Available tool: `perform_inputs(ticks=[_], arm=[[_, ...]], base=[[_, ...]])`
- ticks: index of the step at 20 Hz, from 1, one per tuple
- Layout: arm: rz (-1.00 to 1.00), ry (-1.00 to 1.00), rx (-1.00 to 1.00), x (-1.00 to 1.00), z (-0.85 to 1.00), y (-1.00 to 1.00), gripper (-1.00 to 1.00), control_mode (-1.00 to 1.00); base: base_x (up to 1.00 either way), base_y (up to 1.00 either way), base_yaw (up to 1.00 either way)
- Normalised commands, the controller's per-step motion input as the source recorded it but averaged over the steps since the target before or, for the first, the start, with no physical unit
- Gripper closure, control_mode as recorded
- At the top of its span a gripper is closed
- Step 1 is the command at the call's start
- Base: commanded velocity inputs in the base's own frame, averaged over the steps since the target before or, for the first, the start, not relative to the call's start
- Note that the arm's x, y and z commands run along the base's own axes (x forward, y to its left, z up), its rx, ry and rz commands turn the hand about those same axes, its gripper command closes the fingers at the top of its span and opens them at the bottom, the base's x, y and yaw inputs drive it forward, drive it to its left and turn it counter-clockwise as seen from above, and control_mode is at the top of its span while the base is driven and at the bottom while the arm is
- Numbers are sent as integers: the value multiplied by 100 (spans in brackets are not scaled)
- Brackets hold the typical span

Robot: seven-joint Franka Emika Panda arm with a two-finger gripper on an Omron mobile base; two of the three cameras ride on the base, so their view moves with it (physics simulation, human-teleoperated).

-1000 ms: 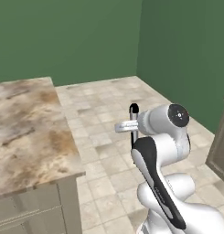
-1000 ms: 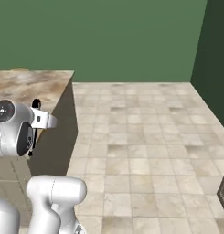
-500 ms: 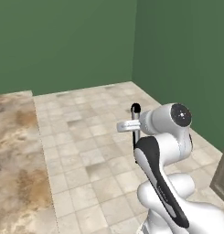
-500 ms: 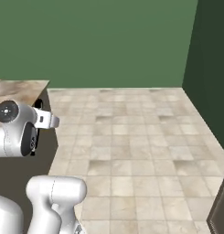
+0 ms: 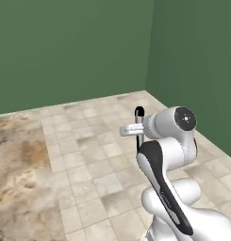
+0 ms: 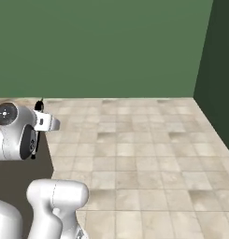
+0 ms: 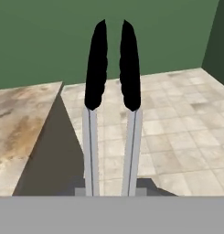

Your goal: Take the tongs from the drawer on the left and place them on the dining counter next to the tray containing the kebab skewer.

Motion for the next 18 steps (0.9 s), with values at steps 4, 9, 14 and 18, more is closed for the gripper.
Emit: perform_inputs(ticks=[4,9,14,18], arm=[[0,0,0,0,0,0,100,100],[0,0,0,0,0,0,100,100],[0,0,0,0,0,0,100,100],[0,0,0,0,0,0,100,100]], base=[[100,13,7],[100,0,11],[100,0,18],[100,-1,27]])
